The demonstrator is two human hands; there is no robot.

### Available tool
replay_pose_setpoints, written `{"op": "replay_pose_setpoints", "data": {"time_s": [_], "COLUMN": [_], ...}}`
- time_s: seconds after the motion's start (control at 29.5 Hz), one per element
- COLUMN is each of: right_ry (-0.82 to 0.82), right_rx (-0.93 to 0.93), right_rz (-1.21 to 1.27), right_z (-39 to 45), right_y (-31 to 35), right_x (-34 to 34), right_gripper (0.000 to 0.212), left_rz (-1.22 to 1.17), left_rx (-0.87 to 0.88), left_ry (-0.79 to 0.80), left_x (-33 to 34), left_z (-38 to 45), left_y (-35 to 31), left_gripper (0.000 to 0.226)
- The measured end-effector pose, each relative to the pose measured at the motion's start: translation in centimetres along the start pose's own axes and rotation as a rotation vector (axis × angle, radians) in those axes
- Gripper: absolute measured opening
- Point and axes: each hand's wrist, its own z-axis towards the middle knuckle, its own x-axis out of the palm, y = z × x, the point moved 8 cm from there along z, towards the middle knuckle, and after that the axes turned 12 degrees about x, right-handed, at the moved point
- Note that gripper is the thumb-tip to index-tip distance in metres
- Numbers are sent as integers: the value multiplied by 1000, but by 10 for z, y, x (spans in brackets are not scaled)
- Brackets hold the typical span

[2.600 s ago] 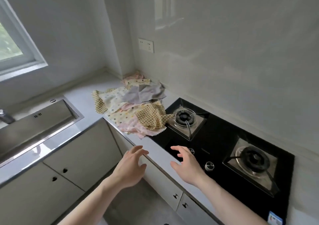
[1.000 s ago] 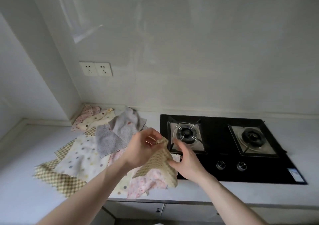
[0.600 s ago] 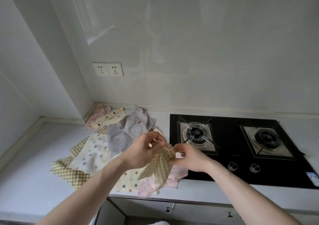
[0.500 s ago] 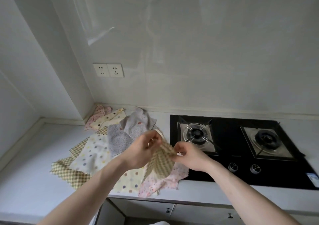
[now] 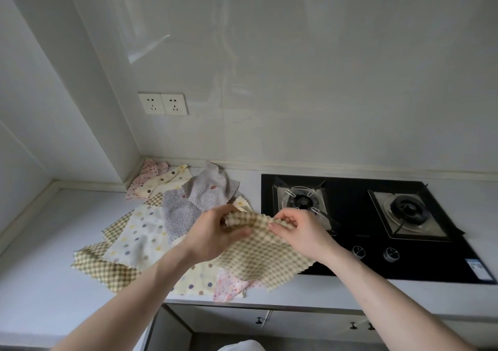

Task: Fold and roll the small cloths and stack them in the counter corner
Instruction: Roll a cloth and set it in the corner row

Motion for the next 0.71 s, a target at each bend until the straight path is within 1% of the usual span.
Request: {"op": "replay_pose_setpoints", "data": {"time_s": [0.03, 0.07, 0.14, 0.17, 0.2, 0.27, 0.37, 0.51, 0.58, 0.64, 0.71], "right_ry": [1, 0, 6, 15, 24, 22, -2, 42, 60, 43, -3], "right_rx": [3, 8, 21, 31, 44, 82, 111, 138, 127, 117, 117], "right_rz": [-3, -1, 24, 26, 7, -77, -149, -128, -119, -93, -61], "right_z": [-3, -6, -13, -17, -20, -29, -42, -54, -60, -63, -61], "right_y": [-1, -3, -7, -11, -16, -31, -54, -71, -70, -70, -72], "right_x": [-1, -2, -4, -5, -6, -5, -6, -9, -13, -21, -30], "right_gripper": [22, 22, 18, 14, 11, 7, 6, 6, 5, 7, 11], "left_rz": [-54, -116, -175, -158, -134, -119, -82, -88, -83, -81, -93], "left_rx": [-7, -27, -54, -67, -78, -82, -46, -21, -1, -6, -21], "left_ry": [-22, -45, -119, -162, -206, -225, -159, -86, -37, -4, 2], "left_x": [0, 0, -2, -4, -7, -6, 4, 19, 25, 28, 30], "left_z": [-2, -4, -10, -14, -18, -27, -39, -50, -52, -50, -45], "left_y": [3, 8, 18, 22, 26, 32, 35, 31, 28, 28, 28], "left_gripper": [24, 25, 46, 53, 53, 52, 54, 45, 45, 43, 37]}}
